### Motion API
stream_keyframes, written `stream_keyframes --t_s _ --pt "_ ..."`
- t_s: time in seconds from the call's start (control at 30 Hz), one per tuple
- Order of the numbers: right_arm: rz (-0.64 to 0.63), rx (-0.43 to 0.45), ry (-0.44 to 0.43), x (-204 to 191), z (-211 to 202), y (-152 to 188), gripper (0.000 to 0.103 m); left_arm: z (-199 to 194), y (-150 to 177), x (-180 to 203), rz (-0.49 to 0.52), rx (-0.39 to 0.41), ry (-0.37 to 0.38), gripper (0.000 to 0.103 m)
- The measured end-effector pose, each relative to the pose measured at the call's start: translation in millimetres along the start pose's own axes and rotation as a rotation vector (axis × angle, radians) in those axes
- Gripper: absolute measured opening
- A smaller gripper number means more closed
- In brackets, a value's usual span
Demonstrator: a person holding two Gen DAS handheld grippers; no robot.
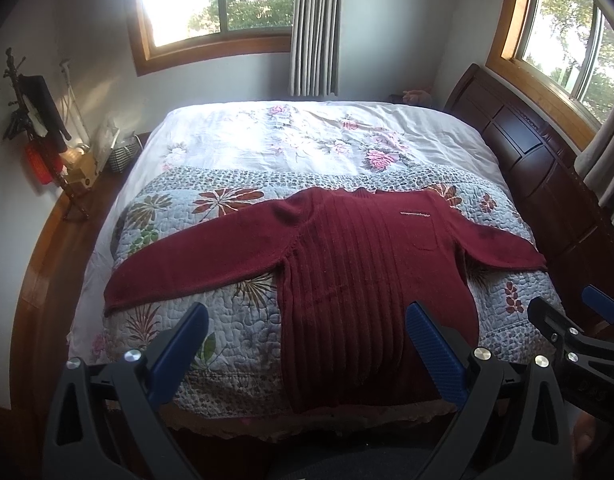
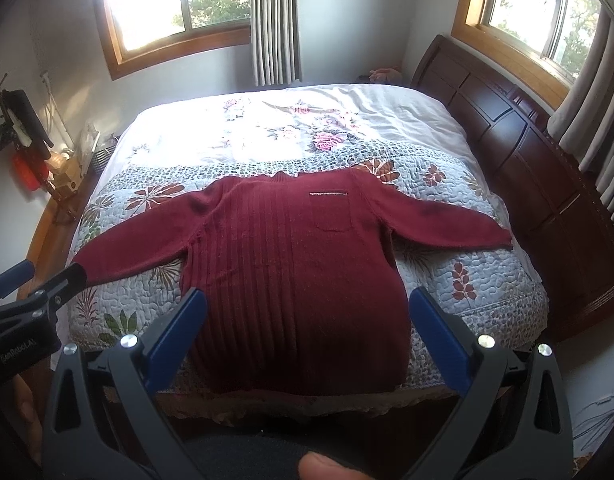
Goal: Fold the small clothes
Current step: 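Grasp the sweater sleeve cuff with the right gripper and lift it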
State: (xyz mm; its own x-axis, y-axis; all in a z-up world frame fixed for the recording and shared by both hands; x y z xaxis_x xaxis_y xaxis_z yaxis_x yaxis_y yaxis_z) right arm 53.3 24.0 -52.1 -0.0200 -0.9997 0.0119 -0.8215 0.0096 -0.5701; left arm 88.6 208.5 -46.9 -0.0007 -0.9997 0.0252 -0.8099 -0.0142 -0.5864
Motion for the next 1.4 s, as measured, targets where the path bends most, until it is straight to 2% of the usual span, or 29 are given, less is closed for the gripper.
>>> stream_keyframes --t_s 0.13,0.2,0.23,0.27,0.3,0.37,0.47,0.57,0.63,0.7,0.77,0.83,0.87,0.9,0.97,1.07,1.13,1.2,1.27,1.33,1.4 --pt "0.009 0.026 0.014 -5 -2 -1 0.100 5 -3 -4 0.012 0.023 0.002 0.099" --pt "0.026 0.096 -0.006 -3 -6 -3 0.100 6 -6 -3 0.029 0.070 -0.007 0.099" --pt "0.029 0.162 -0.050 0 -8 -5 0.100 8 -8 -3 0.033 0.098 0.006 0.099" --pt "0.023 0.214 -0.100 3 -7 -5 0.100 10 -10 0 0.036 0.133 0.034 0.099" --pt "0.021 0.234 -0.112 8 0 -4 0.100 14 -10 2 0.036 0.159 0.067 0.099" --pt "0.042 0.156 -0.057 29 28 1 0.100 33 -9 8 0.031 0.149 0.158 0.099" --pt "0.172 0.046 -0.088 76 70 12 0.100 66 -1 23 0.014 0.041 0.348 0.099" --pt "0.315 0.003 -0.094 139 108 24 0.100 65 0 42 -0.012 0.078 0.524 0.099" --pt "0.426 -0.006 -0.103 186 131 32 0.100 61 -3 62 0.014 0.127 0.587 0.099" --pt "0.561 -0.019 -0.149 233 154 42 0.100 60 -7 82 0.020 0.154 0.629 0.099" --pt "0.720 -0.015 -0.220 283 181 50 0.100 65 -13 102 -0.009 0.141 0.681 0.099" --pt "0.878 -0.011 -0.280 334 208 59 0.096 74 -17 119 -0.056 0.105 0.718 0.099" --pt "0.949 -0.010 -0.308 359 222 62 0.089 80 -18 127 -0.075 0.079 0.733 0.099" --pt "1.012 -0.015 -0.327 382 237 67 0.076 84 -19 135 -0.088 0.059 0.738 0.099" --pt "1.097 -0.022 -0.347 426 264 73 0.062 89 -20 149 -0.094 0.039 0.722 0.099" --pt "1.215 0.036 -0.399 484 296 75 0.060 95 -22 166 -0.086 0.011 0.667 0.099" --pt "1.299 0.064 -0.406 520 317 78 0.060 103 -21 176 -0.107 -0.045 0.642 0.099" --pt "1.377 0.096 -0.452 550 337 79 0.055 114 -17 180 -0.165 -0.130 0.661 0.099" --pt "1.438 0.102 -0.481 570 356 80 0.055 126 -13 184 -0.259 -0.202 0.708 0.099" --pt "1.456 0.088 -0.477 581 372 79 0.055 132 -11 185 -0.329 -0.219 0.719 0.099" --pt "1.466 0.066 -0.466 589 385 79 0.055 135 -9 185 -0.354 -0.211 0.695 0.099"
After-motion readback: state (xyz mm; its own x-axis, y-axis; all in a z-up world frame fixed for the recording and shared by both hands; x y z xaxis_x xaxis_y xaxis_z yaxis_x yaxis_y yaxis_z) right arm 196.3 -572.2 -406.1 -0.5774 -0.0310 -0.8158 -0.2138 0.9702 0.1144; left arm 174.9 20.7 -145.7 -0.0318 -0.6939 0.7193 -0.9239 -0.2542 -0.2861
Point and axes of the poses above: each gripper's, at about its wrist camera, not at the fingertips, and z roughly the way its jaws point, x to its right, y to its underside, the point moved 6 cm from there along z, roughly the way its jaws point
